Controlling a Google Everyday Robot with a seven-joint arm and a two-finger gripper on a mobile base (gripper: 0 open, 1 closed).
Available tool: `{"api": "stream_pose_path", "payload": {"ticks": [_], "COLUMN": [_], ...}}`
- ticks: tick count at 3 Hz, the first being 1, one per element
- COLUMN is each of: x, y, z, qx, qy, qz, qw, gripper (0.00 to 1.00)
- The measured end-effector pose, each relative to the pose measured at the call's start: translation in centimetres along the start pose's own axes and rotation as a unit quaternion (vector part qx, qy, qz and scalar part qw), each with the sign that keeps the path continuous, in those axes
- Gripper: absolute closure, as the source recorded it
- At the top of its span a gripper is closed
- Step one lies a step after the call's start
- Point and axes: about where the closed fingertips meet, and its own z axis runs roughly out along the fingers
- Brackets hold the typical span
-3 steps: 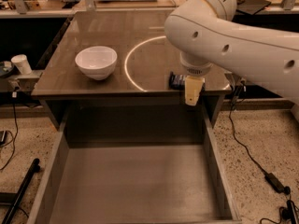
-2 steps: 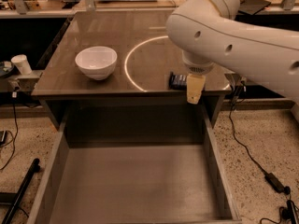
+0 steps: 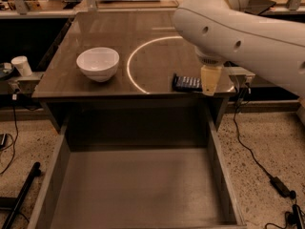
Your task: Pick rxbar blueberry from top drawer and place on counter
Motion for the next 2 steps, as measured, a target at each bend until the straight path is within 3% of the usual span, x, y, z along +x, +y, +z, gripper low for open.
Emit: {"api": "stream_pose_path", "payload": {"ticks": [2], "x": [6.6], "y": [-4.8], "z": [-0.1], "qx": [0.031], "qy": [0.068], "qz": [0.045], "qw": [0.9962], "gripper": [0.0]}}
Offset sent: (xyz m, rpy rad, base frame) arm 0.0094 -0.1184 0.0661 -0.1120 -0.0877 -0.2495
